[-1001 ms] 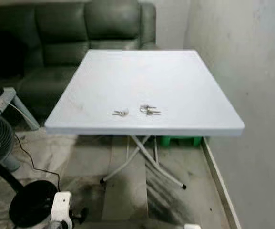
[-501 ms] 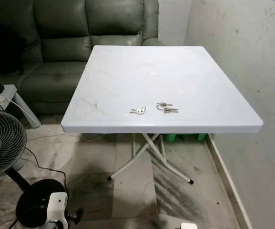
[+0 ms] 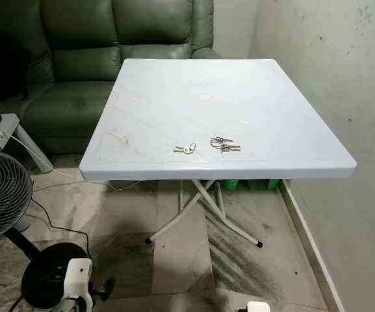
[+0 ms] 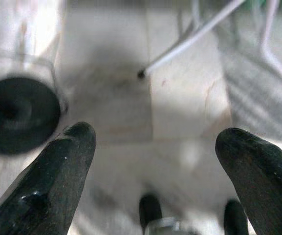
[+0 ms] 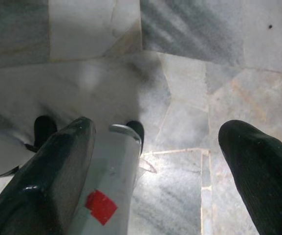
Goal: Hang keys on a hook
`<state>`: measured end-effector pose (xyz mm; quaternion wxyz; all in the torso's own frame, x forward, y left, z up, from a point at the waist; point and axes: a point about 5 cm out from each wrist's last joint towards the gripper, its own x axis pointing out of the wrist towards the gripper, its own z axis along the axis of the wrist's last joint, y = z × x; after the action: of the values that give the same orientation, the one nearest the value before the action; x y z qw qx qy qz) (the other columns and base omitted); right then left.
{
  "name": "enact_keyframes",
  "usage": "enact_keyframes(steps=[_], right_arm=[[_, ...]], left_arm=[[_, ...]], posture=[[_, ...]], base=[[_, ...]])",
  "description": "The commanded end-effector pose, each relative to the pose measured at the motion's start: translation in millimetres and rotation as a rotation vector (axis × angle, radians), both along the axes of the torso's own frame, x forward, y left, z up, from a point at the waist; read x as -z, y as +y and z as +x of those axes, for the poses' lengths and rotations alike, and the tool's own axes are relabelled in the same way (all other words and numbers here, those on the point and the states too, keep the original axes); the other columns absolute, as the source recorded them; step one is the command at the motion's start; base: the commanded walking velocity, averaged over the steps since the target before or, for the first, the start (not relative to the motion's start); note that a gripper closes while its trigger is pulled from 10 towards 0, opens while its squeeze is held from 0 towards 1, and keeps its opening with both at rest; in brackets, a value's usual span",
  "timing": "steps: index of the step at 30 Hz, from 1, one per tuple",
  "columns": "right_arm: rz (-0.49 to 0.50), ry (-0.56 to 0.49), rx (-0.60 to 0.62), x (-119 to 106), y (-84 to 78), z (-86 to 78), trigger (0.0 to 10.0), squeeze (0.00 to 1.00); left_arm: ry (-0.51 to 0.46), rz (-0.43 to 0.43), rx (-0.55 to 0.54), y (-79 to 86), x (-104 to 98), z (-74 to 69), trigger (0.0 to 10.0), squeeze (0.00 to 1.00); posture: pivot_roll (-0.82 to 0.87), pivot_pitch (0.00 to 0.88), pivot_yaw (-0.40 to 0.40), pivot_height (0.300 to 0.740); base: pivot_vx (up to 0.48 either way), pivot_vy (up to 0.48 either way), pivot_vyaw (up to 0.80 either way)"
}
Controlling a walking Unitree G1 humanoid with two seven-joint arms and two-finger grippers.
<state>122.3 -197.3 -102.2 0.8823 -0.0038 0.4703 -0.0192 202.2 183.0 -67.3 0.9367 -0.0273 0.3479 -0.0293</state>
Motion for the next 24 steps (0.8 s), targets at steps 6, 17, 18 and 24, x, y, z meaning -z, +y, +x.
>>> enact_keyframes(steps=[6,17,18,24], right_arm=[[0.028,-0.251,-0.053,-24.6,-3.0,46.8,10.0,1.0],[0.081,-0.697,-0.12,-79.2,20.9,105.9,10.0,0.0],[0.087,-0.744,-0.121,-86.6,23.3,110.2,10.0,0.0],[0.104,-0.891,-0.131,-114.2,31.1,120.0,10.0,0.0]], left_arm=[[-0.227,-0.04,0.012,4.1,-26.5,27.7,10.0,0.0],[-0.563,-0.073,-0.019,3.3,-72.1,58.1,10.0,0.0],[-0.595,-0.086,-0.02,1.3,-77.7,60.8,10.0,0.0],[-0.681,-0.099,0.012,-6.3,-96.0,64.5,10.0,0.0]], posture=[[-0.01,0.0,0.024,0.74],[-0.02,0.0,0.026,0.74],[-0.02,0.0,0.026,0.74],[-0.02,0.0,0.022,0.74]], base=[[0.0,0.0,0.0],[0.0,0.0,0.0],[0.0,0.0,0.0],[0.0,0.0,0.0]])
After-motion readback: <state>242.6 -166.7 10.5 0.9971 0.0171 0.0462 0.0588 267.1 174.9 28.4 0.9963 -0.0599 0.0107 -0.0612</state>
